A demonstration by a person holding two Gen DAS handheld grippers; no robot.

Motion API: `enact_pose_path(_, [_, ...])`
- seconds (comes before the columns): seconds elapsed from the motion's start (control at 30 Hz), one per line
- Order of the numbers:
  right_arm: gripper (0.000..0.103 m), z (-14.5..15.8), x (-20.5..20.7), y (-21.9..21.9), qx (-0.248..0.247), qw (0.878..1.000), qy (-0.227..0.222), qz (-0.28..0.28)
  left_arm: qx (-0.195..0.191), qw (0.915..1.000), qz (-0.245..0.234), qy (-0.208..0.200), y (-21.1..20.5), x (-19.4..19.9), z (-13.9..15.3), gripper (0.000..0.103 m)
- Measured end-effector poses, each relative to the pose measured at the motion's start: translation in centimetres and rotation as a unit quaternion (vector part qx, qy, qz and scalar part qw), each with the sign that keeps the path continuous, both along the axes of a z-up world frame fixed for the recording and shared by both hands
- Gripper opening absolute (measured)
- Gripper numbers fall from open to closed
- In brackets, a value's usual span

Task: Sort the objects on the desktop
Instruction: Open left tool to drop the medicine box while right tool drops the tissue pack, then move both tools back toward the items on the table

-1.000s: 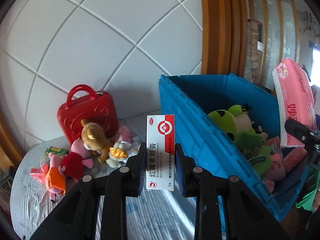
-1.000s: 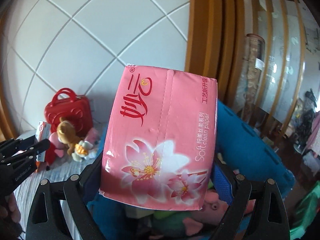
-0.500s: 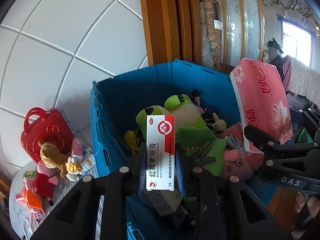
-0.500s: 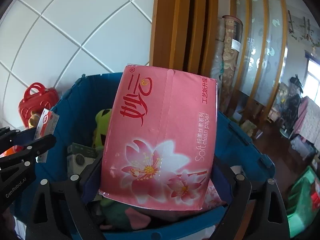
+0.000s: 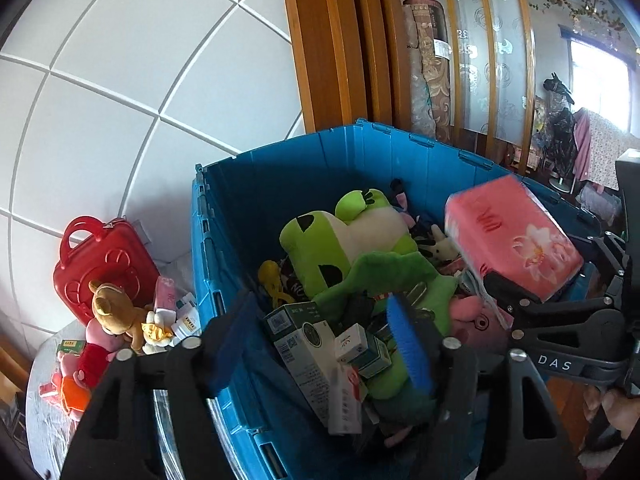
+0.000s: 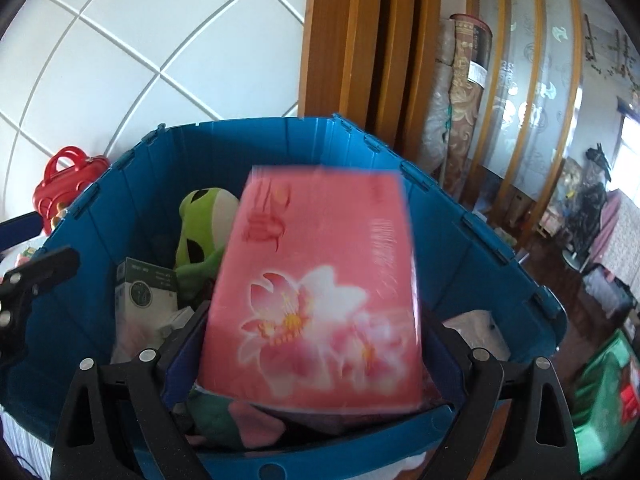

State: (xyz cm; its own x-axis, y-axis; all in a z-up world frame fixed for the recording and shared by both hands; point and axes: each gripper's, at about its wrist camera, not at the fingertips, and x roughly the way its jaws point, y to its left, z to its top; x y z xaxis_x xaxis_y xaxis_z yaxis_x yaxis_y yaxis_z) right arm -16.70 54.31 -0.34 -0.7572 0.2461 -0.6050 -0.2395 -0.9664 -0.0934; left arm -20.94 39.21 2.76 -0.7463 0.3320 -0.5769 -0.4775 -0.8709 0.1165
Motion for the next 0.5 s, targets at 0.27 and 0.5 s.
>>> enact_pose_path(0.27, [0.096, 1.7, 1.3, -1.2, 0.01, 1.0, 0.023, 0.0, 0.01, 0.9999, 0.005, -0.013, -1.8, 0.2, 0.1, 0.073])
enact_pose_path(0.5, [0.103, 3.5, 2.8, -3.8, 0.016, 0.999, 0.041, 0.016, 0.033, 0.9987, 0.038, -0.002, -6.6, 1.2, 1.1, 0.074])
